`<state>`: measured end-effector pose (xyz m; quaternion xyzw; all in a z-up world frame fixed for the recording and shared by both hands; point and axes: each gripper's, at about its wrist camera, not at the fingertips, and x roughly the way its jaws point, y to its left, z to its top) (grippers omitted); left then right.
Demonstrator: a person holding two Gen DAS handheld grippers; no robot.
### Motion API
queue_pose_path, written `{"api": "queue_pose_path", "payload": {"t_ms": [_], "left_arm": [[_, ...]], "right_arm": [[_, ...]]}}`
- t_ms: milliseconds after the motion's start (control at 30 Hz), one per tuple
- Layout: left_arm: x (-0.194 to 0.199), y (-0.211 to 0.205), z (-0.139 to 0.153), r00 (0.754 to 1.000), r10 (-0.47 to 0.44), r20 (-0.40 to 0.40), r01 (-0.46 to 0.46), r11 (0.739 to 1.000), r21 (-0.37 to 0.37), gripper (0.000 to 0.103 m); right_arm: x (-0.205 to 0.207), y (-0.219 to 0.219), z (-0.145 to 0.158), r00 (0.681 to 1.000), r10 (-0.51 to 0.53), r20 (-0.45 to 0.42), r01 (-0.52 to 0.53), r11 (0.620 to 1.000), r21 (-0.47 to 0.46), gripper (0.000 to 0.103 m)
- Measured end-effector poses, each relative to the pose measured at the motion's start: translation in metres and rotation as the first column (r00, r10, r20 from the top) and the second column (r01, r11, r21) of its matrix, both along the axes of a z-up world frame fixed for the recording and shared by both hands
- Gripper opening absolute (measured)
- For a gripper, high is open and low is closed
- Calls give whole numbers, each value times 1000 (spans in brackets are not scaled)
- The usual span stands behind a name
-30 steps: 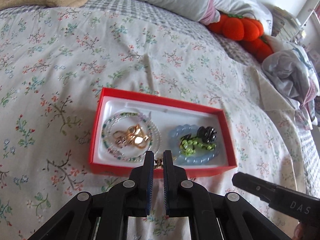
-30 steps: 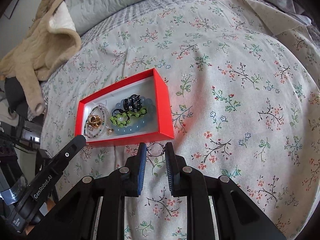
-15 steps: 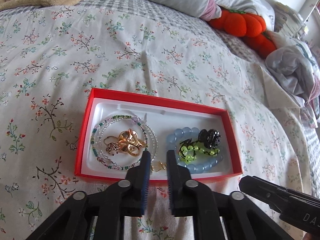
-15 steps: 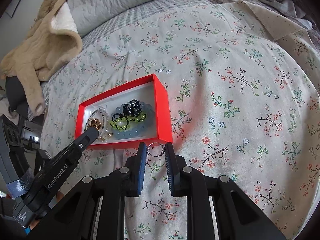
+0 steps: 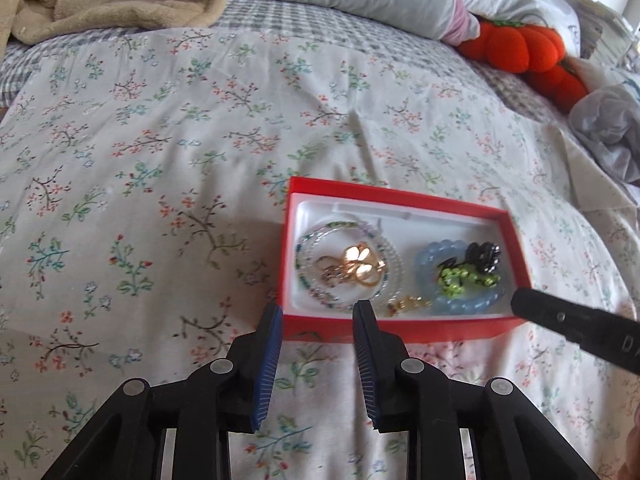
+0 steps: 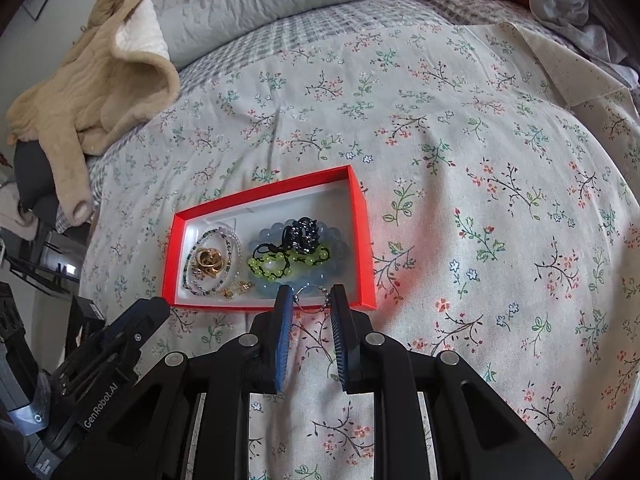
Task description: Organize jewelry
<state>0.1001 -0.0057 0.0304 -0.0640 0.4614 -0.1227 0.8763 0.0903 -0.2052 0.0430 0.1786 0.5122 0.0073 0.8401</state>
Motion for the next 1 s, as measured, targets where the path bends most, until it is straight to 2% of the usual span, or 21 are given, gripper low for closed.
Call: {"api": "queue_pose_path", "payload": {"t_ms": [133,200,367,433,567,733,833,900,1000], "left_arm": [[-1,8,-3,1000,8,-14,-8,1000,17,36],[-1,11,-4,1000,15,-18,-15,1000,20,42],[-1,11,-7,1000,12,-28,-11,999,36,47],[-2,10,-6,1000,10,-30,-9,999,40,50],[-3,7,-7,999,14,-39,-12,999,52,61],[-6,5,-7,999,27,-39,-24,996,83,74],[-10,7,-8,999,35,-40,-31,996,89,84],[-13,9,-9,998,51,-43,-47,994,103,89],[-18,13,-9,996,79,-38,-74,989,126,96]], "right_arm": [[9,10,-2,1000,12,3,-12,1000,-15,20],[14,14,-3,1000,19,6,-18,1000,-25,21],[22,18,-6,1000,19,18,-19,1000,-22,21],[22,18,-5,1000,23,17,-23,1000,-20,25],[18,17,1,999,27,38,-25,999,-34,47],[9,11,8,999,22,46,-21,999,-33,50],[1,8,10,999,24,33,-22,998,-67,51],[-5,7,11,999,26,28,-23,995,-101,54],[-16,6,13,999,27,28,-23,987,-161,65]]}}
